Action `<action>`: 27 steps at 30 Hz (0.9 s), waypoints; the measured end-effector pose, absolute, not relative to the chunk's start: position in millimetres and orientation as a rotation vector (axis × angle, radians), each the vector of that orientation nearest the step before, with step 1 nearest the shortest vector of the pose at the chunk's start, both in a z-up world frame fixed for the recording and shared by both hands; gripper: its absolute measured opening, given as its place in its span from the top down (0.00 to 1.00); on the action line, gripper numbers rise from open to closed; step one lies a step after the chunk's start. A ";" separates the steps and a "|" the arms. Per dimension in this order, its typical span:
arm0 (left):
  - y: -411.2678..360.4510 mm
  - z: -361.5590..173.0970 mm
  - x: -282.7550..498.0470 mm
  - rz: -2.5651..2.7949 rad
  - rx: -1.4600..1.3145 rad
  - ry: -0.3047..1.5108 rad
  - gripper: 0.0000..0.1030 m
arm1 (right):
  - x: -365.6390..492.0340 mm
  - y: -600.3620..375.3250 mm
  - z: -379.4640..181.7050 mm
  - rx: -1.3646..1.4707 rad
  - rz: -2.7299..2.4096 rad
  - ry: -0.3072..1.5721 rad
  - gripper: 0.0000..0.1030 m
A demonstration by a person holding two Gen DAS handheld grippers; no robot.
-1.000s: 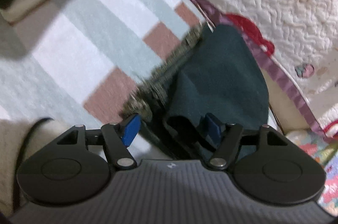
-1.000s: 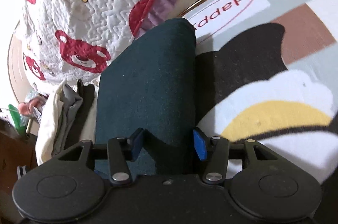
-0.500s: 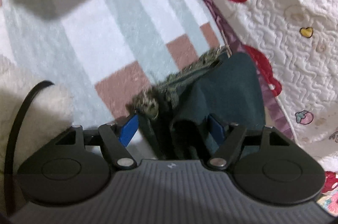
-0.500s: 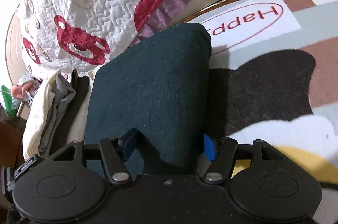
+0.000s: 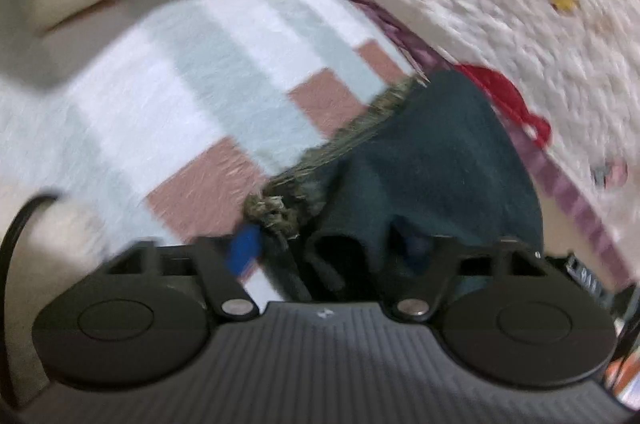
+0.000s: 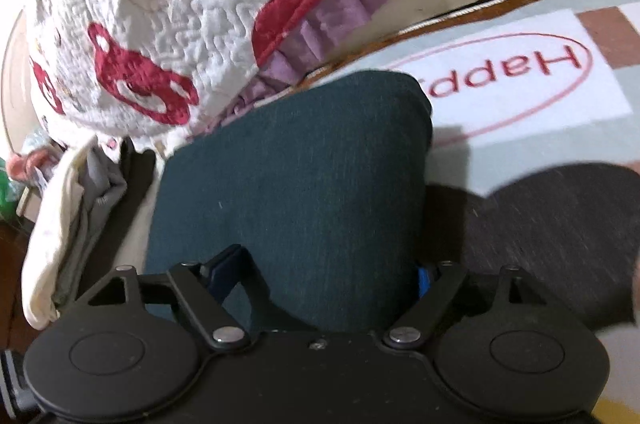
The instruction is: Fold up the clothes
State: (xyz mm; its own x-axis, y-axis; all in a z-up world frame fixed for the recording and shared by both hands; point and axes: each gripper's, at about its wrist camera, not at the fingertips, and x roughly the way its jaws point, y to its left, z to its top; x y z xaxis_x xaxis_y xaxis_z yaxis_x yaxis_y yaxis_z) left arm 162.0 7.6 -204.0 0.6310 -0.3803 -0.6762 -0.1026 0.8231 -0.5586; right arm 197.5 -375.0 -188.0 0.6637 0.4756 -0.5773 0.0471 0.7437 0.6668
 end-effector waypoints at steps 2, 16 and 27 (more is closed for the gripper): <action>-7.4 -188.9 162.7 -0.191 -0.458 0.851 0.65 | 190.0 -368.5 -171.4 0.584 0.304 0.777 0.45; -86.1 -171.6 172.9 -0.361 -0.187 0.820 0.70 | 144.1 -392.7 -142.1 0.338 0.123 0.676 0.61; -77.5 -176.4 177.0 -0.367 -0.245 0.847 0.68 | 141.3 -397.4 -152.6 0.399 0.095 0.671 0.54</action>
